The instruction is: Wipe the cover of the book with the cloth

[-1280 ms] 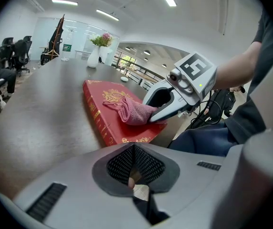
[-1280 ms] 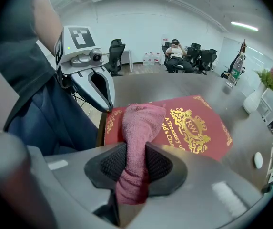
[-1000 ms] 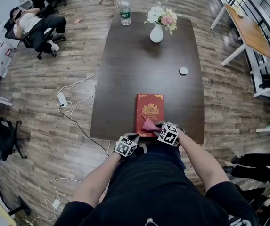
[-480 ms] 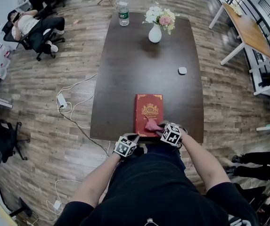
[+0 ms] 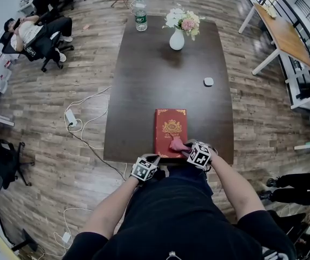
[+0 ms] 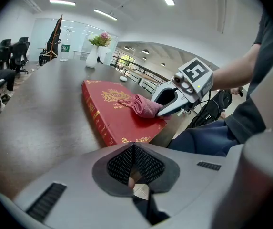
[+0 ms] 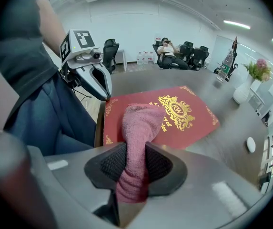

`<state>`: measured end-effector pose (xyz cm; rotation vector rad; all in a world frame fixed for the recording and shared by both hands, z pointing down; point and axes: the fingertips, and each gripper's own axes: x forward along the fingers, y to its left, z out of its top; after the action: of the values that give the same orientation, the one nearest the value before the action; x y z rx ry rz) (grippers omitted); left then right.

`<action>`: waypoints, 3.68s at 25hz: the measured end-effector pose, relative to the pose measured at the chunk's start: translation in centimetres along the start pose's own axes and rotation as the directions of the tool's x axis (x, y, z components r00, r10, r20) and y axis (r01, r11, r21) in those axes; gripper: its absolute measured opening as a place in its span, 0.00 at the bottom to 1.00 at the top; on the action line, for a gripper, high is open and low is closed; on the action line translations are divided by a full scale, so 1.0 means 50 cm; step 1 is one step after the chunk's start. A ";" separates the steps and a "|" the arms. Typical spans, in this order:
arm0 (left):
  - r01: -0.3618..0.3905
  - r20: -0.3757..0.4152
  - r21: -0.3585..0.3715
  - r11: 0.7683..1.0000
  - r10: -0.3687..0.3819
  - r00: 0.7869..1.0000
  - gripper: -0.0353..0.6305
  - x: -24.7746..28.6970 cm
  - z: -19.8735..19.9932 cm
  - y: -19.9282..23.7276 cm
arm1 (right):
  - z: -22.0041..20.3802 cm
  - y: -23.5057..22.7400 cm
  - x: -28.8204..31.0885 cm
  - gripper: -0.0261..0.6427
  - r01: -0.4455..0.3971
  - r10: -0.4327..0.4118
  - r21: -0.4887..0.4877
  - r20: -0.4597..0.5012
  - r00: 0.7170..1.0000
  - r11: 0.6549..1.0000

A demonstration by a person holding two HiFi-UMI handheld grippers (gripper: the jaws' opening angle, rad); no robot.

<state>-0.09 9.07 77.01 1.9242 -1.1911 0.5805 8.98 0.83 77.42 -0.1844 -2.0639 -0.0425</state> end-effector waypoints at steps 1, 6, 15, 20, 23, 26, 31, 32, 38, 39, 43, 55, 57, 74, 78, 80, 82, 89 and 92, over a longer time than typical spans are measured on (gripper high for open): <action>0.000 0.001 0.001 1.000 0.000 1.000 0.05 0.001 0.001 0.000 | -0.003 -0.002 -0.002 0.21 0.002 -0.002 0.003 0.000 1.000 1.000; 0.003 0.001 0.003 1.000 -0.003 1.000 0.05 0.000 -0.002 -0.001 | -0.016 -0.005 -0.011 0.21 0.014 -0.014 0.028 -0.001 1.000 1.000; 0.002 -0.004 0.008 1.000 -0.002 1.000 0.05 0.000 -0.001 0.000 | -0.042 -0.012 -0.023 0.21 0.020 -0.018 0.049 -0.030 0.999 0.999; 0.004 0.002 0.005 1.000 -0.004 1.000 0.05 0.000 -0.001 -0.001 | -0.073 -0.015 -0.028 0.21 0.030 -0.026 0.044 -0.082 0.996 0.999; 0.010 0.005 -0.001 1.000 -0.010 1.000 0.05 -0.002 0.001 0.000 | -0.079 -0.018 -0.031 0.21 0.033 -0.029 0.047 -0.100 0.995 0.998; 0.009 0.012 0.001 1.000 -0.009 1.000 0.05 -0.003 0.002 0.000 | -0.073 -0.019 -0.037 0.21 0.035 -0.029 0.052 -0.112 0.993 0.998; -0.012 0.017 0.007 1.000 0.012 1.000 0.05 -0.004 0.003 -0.003 | -0.022 -0.015 -0.050 0.21 0.037 -0.034 0.041 -0.074 0.997 0.998; -0.016 0.018 0.006 1.000 0.016 1.000 0.05 -0.004 0.003 -0.003 | -0.005 -0.012 -0.051 0.21 0.034 -0.032 0.035 -0.061 0.998 0.999; -0.036 0.030 -0.030 0.999 0.037 0.999 0.05 -0.004 -0.006 -0.016 | 0.098 0.040 -0.033 0.21 -0.030 0.029 -0.034 -0.008 1.000 0.999; -0.040 0.033 -0.039 0.998 0.042 0.999 0.05 -0.004 -0.006 -0.015 | 0.116 0.051 -0.025 0.21 -0.044 0.044 -0.050 -0.005 0.999 0.998; -0.056 0.037 -0.064 0.996 0.059 0.998 0.05 -0.004 -0.004 -0.009 | 0.173 0.083 0.015 0.21 -0.088 0.089 -0.105 0.004 0.996 0.991; -0.116 0.017 -0.116 0.986 0.119 0.993 0.05 -0.008 -0.006 -0.007 | 0.225 0.122 0.093 0.21 -0.160 0.163 -0.159 0.001 0.987 0.974; -0.129 0.012 -0.123 0.984 0.131 0.991 0.05 -0.009 -0.007 -0.006 | 0.226 0.126 0.102 0.21 -0.176 0.179 -0.172 0.000 0.984 0.969; -0.265 -0.059 -0.175 0.948 0.259 0.964 0.05 -0.018 -0.011 -0.001 | 0.230 0.129 0.111 0.21 -0.262 0.279 -0.165 0.088 0.956 0.951; -0.291 -0.058 -0.199 0.936 0.285 0.957 0.05 -0.023 -0.013 0.001 | 0.235 0.131 0.111 0.21 -0.246 0.263 -0.168 0.083 0.961 0.955; -0.288 -0.058 -0.192 0.938 0.282 0.958 0.05 -0.023 -0.012 0.001 | 0.234 0.126 0.112 0.21 -0.232 0.248 -0.177 0.078 0.966 0.957; -0.282 -0.064 -0.182 0.942 0.275 0.959 0.05 -0.021 -0.013 0.003 | 0.231 0.123 0.113 0.21 -0.231 0.247 -0.185 0.072 0.966 0.955; -0.274 -0.072 -0.201 0.940 0.265 0.962 0.05 -0.016 -0.020 0.001 | 0.198 0.119 0.103 0.21 -0.227 0.242 -0.181 0.067 0.968 0.957; -0.283 -0.082 -0.190 0.940 0.273 0.959 0.05 -0.017 -0.022 0.001 | 0.191 0.114 0.099 0.21 -0.213 0.227 -0.172 0.066 0.972 0.962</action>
<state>-0.53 10.39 77.04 1.5736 -1.4415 0.6302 -0.80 8.08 76.90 -0.5254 -2.1132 -0.0682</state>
